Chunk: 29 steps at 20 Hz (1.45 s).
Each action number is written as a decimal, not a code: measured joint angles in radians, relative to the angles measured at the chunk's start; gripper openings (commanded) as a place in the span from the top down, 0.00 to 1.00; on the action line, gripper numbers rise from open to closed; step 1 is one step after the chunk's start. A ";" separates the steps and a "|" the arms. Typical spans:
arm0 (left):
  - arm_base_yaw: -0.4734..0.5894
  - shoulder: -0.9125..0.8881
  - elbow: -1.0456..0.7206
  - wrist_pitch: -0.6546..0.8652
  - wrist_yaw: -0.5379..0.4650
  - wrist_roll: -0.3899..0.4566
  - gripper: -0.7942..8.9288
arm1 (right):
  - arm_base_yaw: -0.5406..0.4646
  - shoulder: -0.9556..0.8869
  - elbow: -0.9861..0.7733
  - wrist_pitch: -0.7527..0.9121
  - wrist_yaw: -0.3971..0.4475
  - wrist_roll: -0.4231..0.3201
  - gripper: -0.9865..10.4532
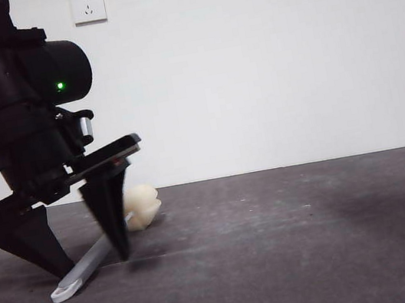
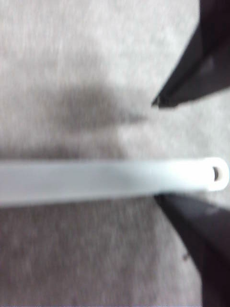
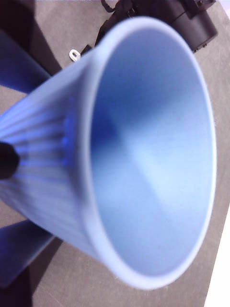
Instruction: Pick up the cup brush,pick up the cup,insert the brush into the cup,clean the cup,put the cup brush back,put the cup back to the fixed position on the table
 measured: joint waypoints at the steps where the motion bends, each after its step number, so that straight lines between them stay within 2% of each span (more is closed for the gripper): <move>1: -0.002 -0.004 0.000 0.000 0.003 0.007 0.46 | 0.000 0.000 0.000 0.005 0.000 0.000 0.92; 4: -0.001 -0.021 -0.002 -0.016 -0.006 0.026 0.46 | 0.000 0.000 0.000 0.048 0.001 -0.004 0.92; 7: 0.002 -0.082 -0.005 -0.026 -0.010 0.055 0.46 | -0.003 0.006 -0.035 0.205 0.002 -0.057 0.92; 10: 0.002 -0.215 -0.005 -0.026 -0.009 0.086 0.46 | -0.030 0.047 -0.145 0.344 0.003 -0.125 0.92; 13: 0.002 -0.375 -0.005 -0.028 -0.009 0.111 0.46 | -0.067 0.103 -0.295 0.549 0.004 -0.151 0.92; 16: 0.001 -0.571 -0.005 -0.039 -0.008 0.122 0.47 | -0.113 0.180 -0.411 0.784 0.026 -0.155 0.92; 20: 0.001 -0.782 -0.005 -0.091 -0.008 0.130 0.47 | -0.174 0.358 -0.451 0.971 0.027 -0.158 0.92; 26: 0.002 -0.922 -0.005 -0.216 -0.008 0.137 0.47 | -0.255 0.666 -0.452 1.276 -0.001 -0.139 0.92; 29: 0.001 -0.943 -0.005 -0.237 -0.008 0.138 0.47 | -0.294 0.765 -0.453 1.382 -0.060 -0.132 0.92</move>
